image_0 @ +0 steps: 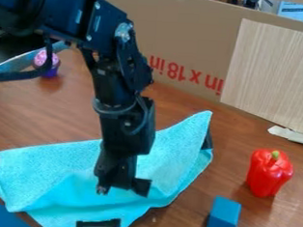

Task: Fold the cloth from top left to bottom right

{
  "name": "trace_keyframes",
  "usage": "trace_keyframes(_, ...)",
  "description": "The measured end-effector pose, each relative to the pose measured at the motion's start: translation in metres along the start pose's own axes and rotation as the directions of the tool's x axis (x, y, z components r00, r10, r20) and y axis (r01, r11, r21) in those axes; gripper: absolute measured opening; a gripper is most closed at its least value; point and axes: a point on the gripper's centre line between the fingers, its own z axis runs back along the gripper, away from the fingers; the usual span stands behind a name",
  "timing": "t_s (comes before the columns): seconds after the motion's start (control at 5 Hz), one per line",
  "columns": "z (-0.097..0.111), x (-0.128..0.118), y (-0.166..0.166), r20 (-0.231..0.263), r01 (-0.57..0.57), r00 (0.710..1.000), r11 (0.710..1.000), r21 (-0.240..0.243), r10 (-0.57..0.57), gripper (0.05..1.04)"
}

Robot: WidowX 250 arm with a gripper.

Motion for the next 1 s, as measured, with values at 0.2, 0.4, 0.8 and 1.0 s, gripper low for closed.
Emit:
trace_keyframes(0.2,-0.003,0.003,-0.006,-0.010,0.021,1.000,1.000,-0.011,-0.021,0.079)
trace_keyframes(0.4,-0.009,0.006,-0.012,-0.071,0.040,0.997,0.999,-0.025,-0.042,0.232)
trace_keyframes(0.8,-0.003,0.006,-0.007,-0.030,0.026,0.999,0.997,-0.068,-0.028,0.815)
trace_keyframes(1.0,0.017,0.006,0.004,0.054,0.012,0.999,0.992,-0.122,-0.005,1.001)
